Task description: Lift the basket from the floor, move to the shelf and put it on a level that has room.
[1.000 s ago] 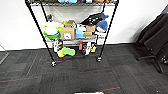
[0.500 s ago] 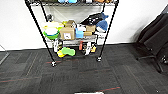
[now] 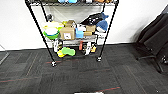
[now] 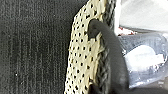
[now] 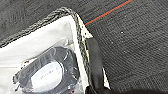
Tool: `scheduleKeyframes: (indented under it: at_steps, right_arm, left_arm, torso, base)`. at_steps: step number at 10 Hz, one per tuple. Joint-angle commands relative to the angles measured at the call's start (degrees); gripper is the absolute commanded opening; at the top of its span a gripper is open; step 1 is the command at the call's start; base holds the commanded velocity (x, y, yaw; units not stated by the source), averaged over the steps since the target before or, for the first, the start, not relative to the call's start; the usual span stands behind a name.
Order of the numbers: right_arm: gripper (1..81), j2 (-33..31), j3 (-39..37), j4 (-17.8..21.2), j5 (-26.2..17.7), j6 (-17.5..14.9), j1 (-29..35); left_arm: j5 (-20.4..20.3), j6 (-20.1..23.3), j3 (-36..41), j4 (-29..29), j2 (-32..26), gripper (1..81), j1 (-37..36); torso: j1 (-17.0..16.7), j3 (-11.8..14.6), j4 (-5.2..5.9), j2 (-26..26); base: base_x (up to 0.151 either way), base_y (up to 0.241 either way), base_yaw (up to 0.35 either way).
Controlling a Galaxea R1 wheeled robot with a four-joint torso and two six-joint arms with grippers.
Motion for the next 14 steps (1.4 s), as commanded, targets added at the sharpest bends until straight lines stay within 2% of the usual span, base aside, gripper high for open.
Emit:
scheduleKeyframes:
  at_steps: [1, 7, 10, 11, 13, 14]
  right_arm:
    - [1.0, -0.94, 0.17, 0.63, -2.17, 0.62, 4.55]
    - [1.0, -1.38, 0.78, 0.71, -2.25, 1.23, 4.46]
    - [1.0, -4.46, 5.97, 0.71, -2.25, 1.32, 4.37]
    - [1.0, -5.16, 6.85, 0.71, -2.25, 2.02, 4.37]
    - [1.0, -5.69, 7.99, 0.63, -2.61, 2.02, 4.37]
    - [1.0, -5.69, 8.08, 0.63, -2.52, 2.02, 4.20]
  left_arm:
    - [2.95, -0.66, 0.86, -0.85, -0.31, 1.0, -4.54]
    - [2.95, -0.75, 10.87, -0.94, -6.72, 1.0, -4.81]
    - [2.69, -0.75, 22.14, -0.85, -12.80, 1.0, -4.90]
    - [2.78, -0.75, 24.41, -0.93, -13.76, 1.0, -5.16]
    - [2.86, -0.84, 24.51, -0.85, -13.94, 1.0, -5.16]
    - [2.86, -0.84, 24.60, -0.85, -14.03, 1.0, -5.16]
  torso:
    - [0.00, 0.00, 0.00, 0.00]
    - [0.00, 0.00, 0.00, 0.00]
    - [0.00, 0.00, 0.00, 0.00]
    - [-3.69, 0.00, 0.00, 5.73]
    - [-4.26, -0.02, 0.00, 6.73]
    - [-5.22, -0.02, 1.87, 8.28]
  base:
    - [0.000, 0.000, 0.000]
    - [0.000, 0.000, 0.000]
    - [0.000, 0.000, 0.000]
    - [0.000, 0.000, 0.000]
    - [0.000, 0.000, 0.000]
    - [0.000, 0.000, 0.000]
